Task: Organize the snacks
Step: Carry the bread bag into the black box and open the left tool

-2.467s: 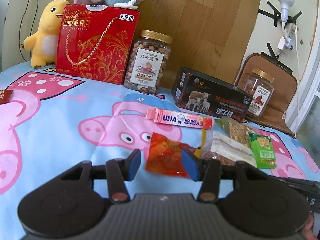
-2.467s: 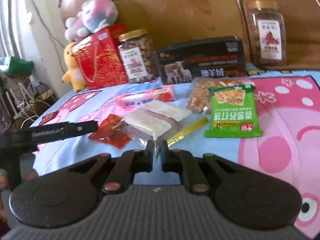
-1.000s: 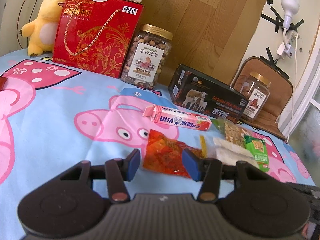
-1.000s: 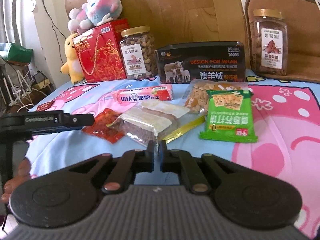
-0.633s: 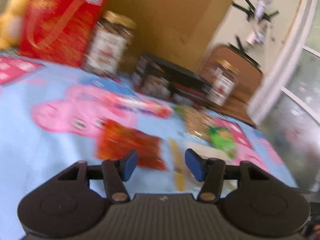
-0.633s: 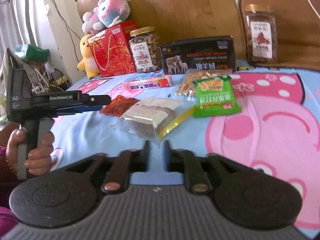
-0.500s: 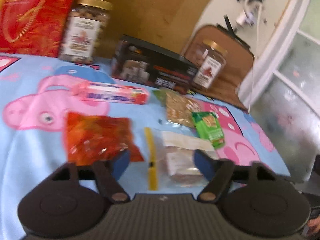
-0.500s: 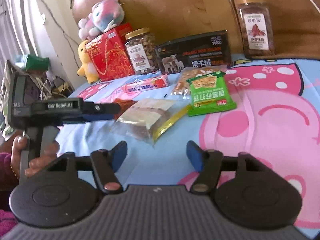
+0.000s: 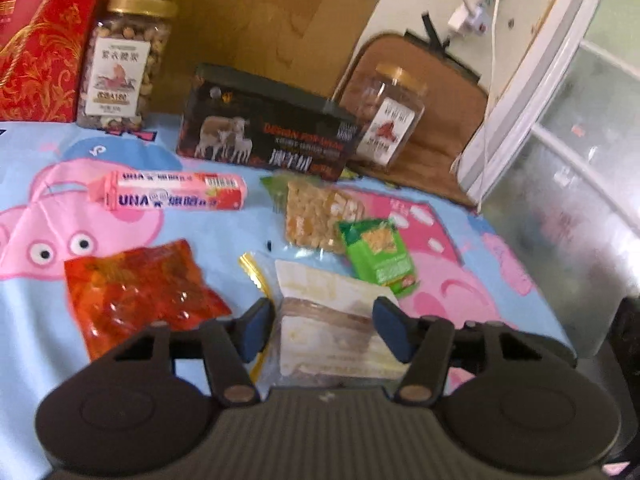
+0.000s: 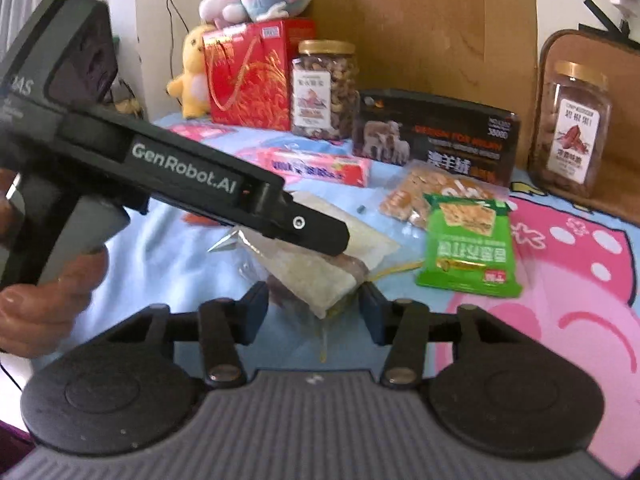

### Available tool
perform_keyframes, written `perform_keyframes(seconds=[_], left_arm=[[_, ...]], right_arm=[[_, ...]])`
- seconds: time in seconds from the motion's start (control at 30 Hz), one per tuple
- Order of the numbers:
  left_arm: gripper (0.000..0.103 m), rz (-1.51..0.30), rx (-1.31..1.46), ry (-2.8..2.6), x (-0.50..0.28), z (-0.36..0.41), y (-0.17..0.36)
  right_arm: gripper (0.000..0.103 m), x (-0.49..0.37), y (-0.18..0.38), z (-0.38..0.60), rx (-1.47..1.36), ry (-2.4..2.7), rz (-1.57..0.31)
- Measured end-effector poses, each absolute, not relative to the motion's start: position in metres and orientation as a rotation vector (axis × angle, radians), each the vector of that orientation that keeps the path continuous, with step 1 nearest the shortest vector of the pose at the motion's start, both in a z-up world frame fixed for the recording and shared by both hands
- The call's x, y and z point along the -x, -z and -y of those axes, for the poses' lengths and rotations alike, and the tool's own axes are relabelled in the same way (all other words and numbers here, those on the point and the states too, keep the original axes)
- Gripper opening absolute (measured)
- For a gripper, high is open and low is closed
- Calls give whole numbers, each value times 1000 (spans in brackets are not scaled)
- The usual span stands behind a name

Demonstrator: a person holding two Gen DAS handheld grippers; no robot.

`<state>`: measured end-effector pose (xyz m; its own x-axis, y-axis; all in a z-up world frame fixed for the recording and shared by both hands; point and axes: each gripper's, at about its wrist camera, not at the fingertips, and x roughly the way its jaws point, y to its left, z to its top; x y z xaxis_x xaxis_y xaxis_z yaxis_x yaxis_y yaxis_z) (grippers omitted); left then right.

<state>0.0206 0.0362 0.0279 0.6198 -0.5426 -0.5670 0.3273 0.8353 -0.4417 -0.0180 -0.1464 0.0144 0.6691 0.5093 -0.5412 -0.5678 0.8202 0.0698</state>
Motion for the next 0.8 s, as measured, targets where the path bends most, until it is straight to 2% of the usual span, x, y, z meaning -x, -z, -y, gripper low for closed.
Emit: perform_keyframes(seconds=[0.2,0.4,0.6,0.8], left_arm=[[57,-682,365,518,-60,-46,-72],[56,-600,285,456,-150,-27,-106],[60,-681,277,361,-234,-3,-91],[60,-618,320,386,-213,-15,-86]], right_arm=[[49,0,-50,147,109,-610,-437],[48,-86,-79,150,56,-569,-390],[48,-173,-74,155,61,-402,-414],[49,-166,-71,199,-111,-320,-424]])
